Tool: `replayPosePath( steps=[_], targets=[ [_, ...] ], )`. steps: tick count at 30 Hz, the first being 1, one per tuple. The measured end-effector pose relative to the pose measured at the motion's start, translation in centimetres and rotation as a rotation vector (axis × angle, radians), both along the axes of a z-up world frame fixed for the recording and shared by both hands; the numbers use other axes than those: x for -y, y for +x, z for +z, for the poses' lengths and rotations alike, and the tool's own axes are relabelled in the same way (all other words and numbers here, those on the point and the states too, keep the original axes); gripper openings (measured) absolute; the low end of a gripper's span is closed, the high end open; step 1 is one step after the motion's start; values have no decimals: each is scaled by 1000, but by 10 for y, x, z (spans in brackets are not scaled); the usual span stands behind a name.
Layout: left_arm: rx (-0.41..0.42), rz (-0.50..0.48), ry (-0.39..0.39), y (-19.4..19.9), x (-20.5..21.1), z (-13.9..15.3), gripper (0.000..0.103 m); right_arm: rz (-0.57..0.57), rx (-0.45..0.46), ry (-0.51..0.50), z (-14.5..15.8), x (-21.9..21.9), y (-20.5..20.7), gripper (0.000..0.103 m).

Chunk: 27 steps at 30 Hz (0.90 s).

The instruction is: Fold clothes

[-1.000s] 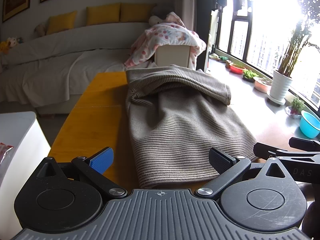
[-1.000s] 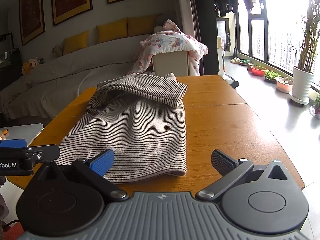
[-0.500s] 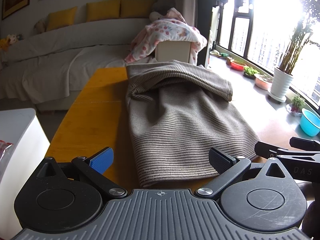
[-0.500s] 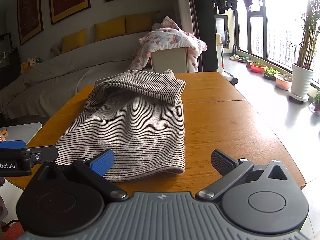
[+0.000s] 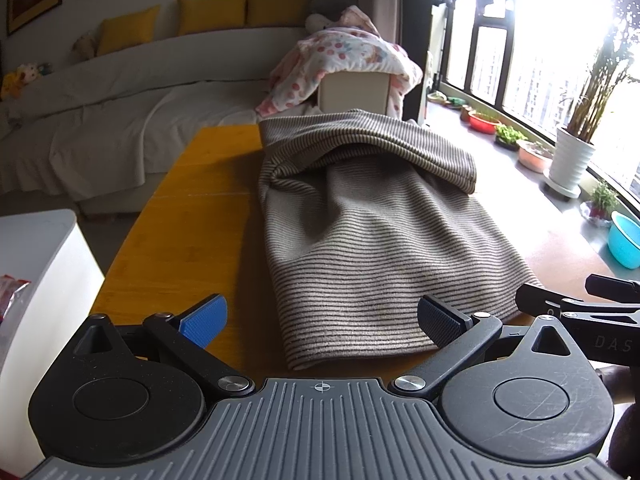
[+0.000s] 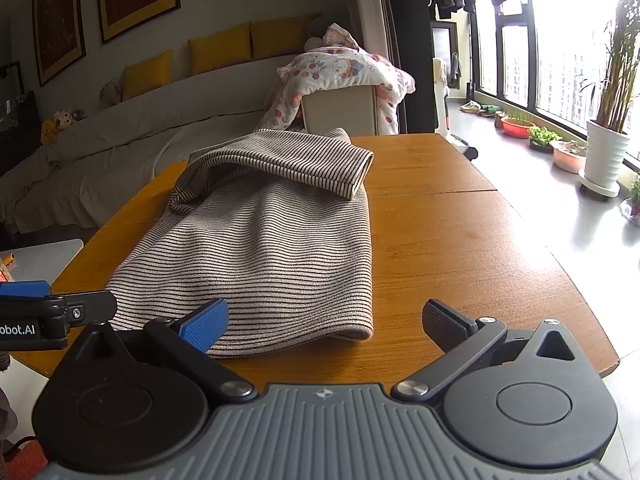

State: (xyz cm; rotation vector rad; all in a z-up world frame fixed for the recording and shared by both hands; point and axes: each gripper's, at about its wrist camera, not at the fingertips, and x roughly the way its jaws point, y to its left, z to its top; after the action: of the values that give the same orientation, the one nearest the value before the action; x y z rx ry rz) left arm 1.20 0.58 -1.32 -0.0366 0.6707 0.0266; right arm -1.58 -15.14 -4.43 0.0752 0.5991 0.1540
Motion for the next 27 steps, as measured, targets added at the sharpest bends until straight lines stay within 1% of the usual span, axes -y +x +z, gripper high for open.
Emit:
replayPosePath(
  steps=[4, 7, 11, 15, 17, 20, 22, 25, 27],
  targets=[
    [8, -20, -3, 6, -1, 2, 103, 2, -1, -11, 0, -1, 3, 103],
    [-2, -51, -21, 16, -1, 3, 103, 4, -2, -19, 1, -2, 5, 103],
    [-20, -125, -62, 39, -3, 5, 103, 11, 6, -39, 3, -4, 14, 103],
    [-22, -203, -75, 69, -5, 6, 103, 32, 20, -46, 10, -2, 36, 103],
    [-12, -211, -73, 87, -9, 5, 103, 39, 28, -32, 14, 1, 53, 103],
    [-7, -245, -87, 114, -13, 2, 103, 41, 10, 65, 20, 9, 90, 103],
    [-28, -272, -130, 134, -16, -5, 103, 69, -28, 162, 19, 13, 117, 103],
    [-100, -295, -205, 163, -21, -18, 103, 138, -85, 336, 8, 17, 152, 103],
    [-146, -294, -240, 174, -24, -26, 103, 178, -141, 417, -4, 15, 173, 103]
  ],
)
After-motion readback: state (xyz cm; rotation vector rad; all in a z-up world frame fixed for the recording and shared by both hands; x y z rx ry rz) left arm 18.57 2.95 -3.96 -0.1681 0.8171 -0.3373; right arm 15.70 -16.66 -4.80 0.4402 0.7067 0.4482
